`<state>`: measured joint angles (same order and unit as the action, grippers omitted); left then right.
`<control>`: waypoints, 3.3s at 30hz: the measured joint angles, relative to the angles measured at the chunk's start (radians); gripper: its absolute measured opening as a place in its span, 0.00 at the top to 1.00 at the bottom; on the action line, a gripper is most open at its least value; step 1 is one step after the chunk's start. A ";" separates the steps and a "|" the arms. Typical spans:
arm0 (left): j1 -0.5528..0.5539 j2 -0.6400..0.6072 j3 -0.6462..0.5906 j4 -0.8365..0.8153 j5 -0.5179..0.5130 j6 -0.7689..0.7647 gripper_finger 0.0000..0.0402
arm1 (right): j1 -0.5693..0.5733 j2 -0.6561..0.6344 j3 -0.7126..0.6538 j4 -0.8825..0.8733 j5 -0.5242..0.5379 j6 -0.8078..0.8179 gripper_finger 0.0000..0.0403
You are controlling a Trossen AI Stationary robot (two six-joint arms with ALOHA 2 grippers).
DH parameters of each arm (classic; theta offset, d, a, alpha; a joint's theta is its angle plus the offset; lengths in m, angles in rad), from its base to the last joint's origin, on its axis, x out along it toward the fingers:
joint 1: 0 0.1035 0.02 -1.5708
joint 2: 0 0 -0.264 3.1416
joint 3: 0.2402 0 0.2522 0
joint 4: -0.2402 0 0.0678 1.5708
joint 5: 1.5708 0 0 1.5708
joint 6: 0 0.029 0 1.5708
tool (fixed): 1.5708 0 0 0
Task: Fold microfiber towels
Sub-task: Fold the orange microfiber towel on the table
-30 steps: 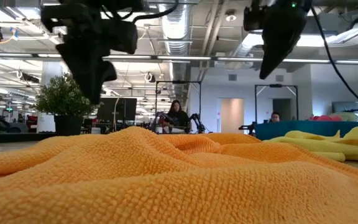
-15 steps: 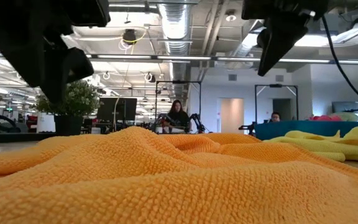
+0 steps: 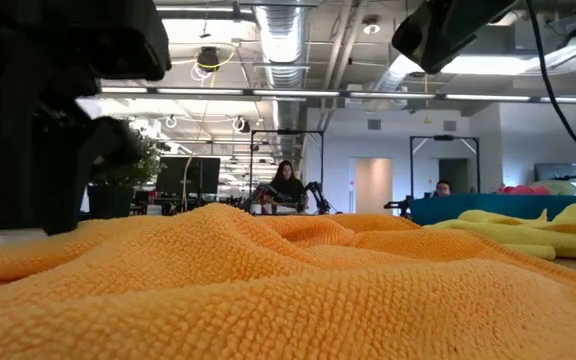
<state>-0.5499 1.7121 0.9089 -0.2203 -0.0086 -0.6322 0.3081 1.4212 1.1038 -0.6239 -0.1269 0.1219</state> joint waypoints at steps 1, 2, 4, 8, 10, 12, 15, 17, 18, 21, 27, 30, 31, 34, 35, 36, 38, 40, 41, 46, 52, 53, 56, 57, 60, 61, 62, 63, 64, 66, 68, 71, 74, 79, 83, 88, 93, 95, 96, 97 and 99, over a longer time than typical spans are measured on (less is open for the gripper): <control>0.000 0.005 0.000 -0.005 0.000 -0.001 0.62 | 0.003 0.000 0.000 0.006 -0.004 -0.001 0.64; 0.000 0.011 0.000 0.001 0.002 -0.004 0.62 | 0.004 0.000 0.000 0.012 -0.004 -0.001 0.64; 0.000 0.024 0.000 0.015 0.005 -0.019 0.62 | 0.007 0.000 0.000 0.010 -0.005 -0.001 0.64; 0.000 0.025 0.000 0.023 0.023 -0.032 0.62 | 0.004 0.000 0.000 0.005 -0.004 -0.002 0.64; -0.003 0.025 0.000 0.031 0.025 -0.032 0.62 | 0.004 0.000 0.000 0.005 -0.004 -0.002 0.64; -0.006 0.025 0.000 0.059 0.033 -0.032 0.62 | 0.004 0.000 0.000 0.004 -0.004 -0.006 0.64; -0.006 0.025 0.000 0.055 0.049 -0.036 0.62 | 0.004 0.000 0.000 0.005 -0.004 -0.019 0.65; -0.009 0.025 0.000 0.059 0.055 -0.039 0.62 | 0.004 0.000 0.000 0.004 -0.004 -0.018 0.65; -0.011 0.025 0.000 0.059 0.055 -0.039 0.62 | 0.004 0.000 0.000 0.004 -0.004 -0.018 0.66; -0.015 0.025 0.000 0.058 0.055 -0.041 0.62 | 0.004 0.000 0.000 0.004 -0.004 -0.019 0.66; -0.020 0.025 0.000 0.055 0.025 -0.062 0.62 | 0.004 0.000 0.000 0.004 -0.003 -0.018 0.66; -0.021 0.025 0.000 0.057 0.022 -0.071 0.62 | 0.004 0.000 0.000 0.004 -0.003 -0.018 0.66; -0.021 0.025 0.000 0.060 0.022 -0.072 0.62 | 0.004 0.000 0.000 0.004 -0.003 -0.018 0.66; -0.021 0.025 0.000 0.060 0.023 -0.072 0.62 | 0.004 0.000 0.000 0.004 -0.003 -0.018 0.66; -0.021 0.025 0.000 0.060 0.022 -0.072 0.62 | 0.004 0.000 0.000 0.004 -0.003 -0.018 0.66; -0.021 0.025 0.000 0.060 0.022 -0.072 0.62 | 0.004 0.000 0.000 0.004 -0.003 -0.018 0.66; -0.021 0.025 0.000 0.061 0.022 -0.071 0.62 | 0.004 0.000 0.000 0.004 -0.003 -0.018 0.66; -0.021 0.025 0.000 0.061 0.021 -0.059 0.62 | 0.004 0.000 0.000 0.004 -0.003 -0.018 0.66; -0.021 0.025 0.000 0.061 0.021 -0.051 0.62 | 0.004 0.000 0.000 0.004 -0.003 -0.018 0.66; -0.021 0.025 0.000 0.061 0.020 -0.040 0.62 | 0.004 0.000 0.000 0.004 -0.003 -0.018 0.66; -0.021 0.025 0.000 0.056 -0.003 -0.022 0.71 | 0.004 0.000 0.000 0.004 -0.003 -0.018 0.66; -0.021 0.025 0.000 0.055 -0.004 -0.019 0.74 | 0.004 0.000 0.000 0.004 -0.003 -0.018 0.67; -0.021 0.025 0.000 0.055 -0.004 -0.019 0.82 | 0.004 0.000 0.000 0.004 -0.003 -0.018 0.67; -0.021 0.025 0.000 0.055 -0.004 -0.019 0.85 | 0.004 0.000 0.000 0.004 -0.003 -0.018 0.67; -0.021 0.025 0.000 0.055 -0.004 -0.027 0.94 | 0.004 0.000 0.000 0.004 -0.003 -0.018 0.67; -0.021 0.025 0.000 0.055 -0.004 -0.034 0.96 | 0.004 0.000 0.000 0.004 -0.003 -0.018 0.67; -0.021 0.025 0.000 0.055 -0.004 -0.043 0.98 | 0.004 0.000 0.000 0.004 -0.003 -0.018 0.67; -0.021 0.025 0.000 0.055 -0.004 -0.058 0.99 | 0.004 0.000 0.000 0.004 -0.003 -0.018 0.67; -0.021 0.025 0.000 0.055 -0.005 -0.073 0.99 | 0.004 0.000 0.000 0.004 -0.003 -0.018 0.67; -0.021 0.025 0.000 0.055 -0.005 -0.095 0.98 | 0.004 0.000 0.000 0.004 -0.003 -0.018 0.67; -0.021 0.025 0.000 0.055 -0.005 -0.094 0.96 | 0.004 0.000 0.000 0.004 -0.003 -0.018 0.67; -0.021 0.025 0.000 0.055 -0.005 -0.086 0.93 | 0.004 0.000 0.000 0.004 -0.003 -0.018 0.67; -0.021 0.025 0.000 0.055 -0.005 -0.087 0.89 | 0.004 0.000 0.000 0.004 -0.003 -0.018 0.67; -0.021 0.025 0.000 0.055 -0.006 -0.086 0.80 | 0.004 0.000 0.000 0.004 -0.003 -0.017 0.67; -0.021 0.039 0.001 0.068 -0.024 -0.092 0.75 | 0.004 0.000 0.000 0.004 -0.003 -0.017 0.67; -0.018 0.086 0.003 0.119 0.021 -0.086 0.74 | 0.004 0.000 -0.001 0.003 -0.003 -0.017 0.67; -0.010 0.091 0.006 0.119 0.050 -0.095 0.79 | 0.004 0.000 -0.001 0.002 -0.003 -0.017 0.67; -0.010 0.094 0.017 0.111 0.049 -0.087 0.84 | 0.004 0.000 -0.001 0.000 -0.003 -0.017 0.67; -0.010 0.095 0.024 0.109 0.049 -0.076 0.87 | 0.004 0.000 -0.001 0.001 -0.003 -0.017 0.67; -0.010 0.095 0.031 0.104 0.050 -0.062 0.90 | 0.004 0.000 -0.001 0.000 -0.003 -0.017 0.67; -0.010 0.094 0.053 0.090 0.049 -0.035 0.97 | 0.004 0.000 -0.001 -0.001 -0.003 -0.017 0.67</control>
<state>-0.5602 1.8062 0.9619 -0.1306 0.0408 -0.6674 0.3119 1.4208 1.1030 -0.6253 -0.1303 0.1047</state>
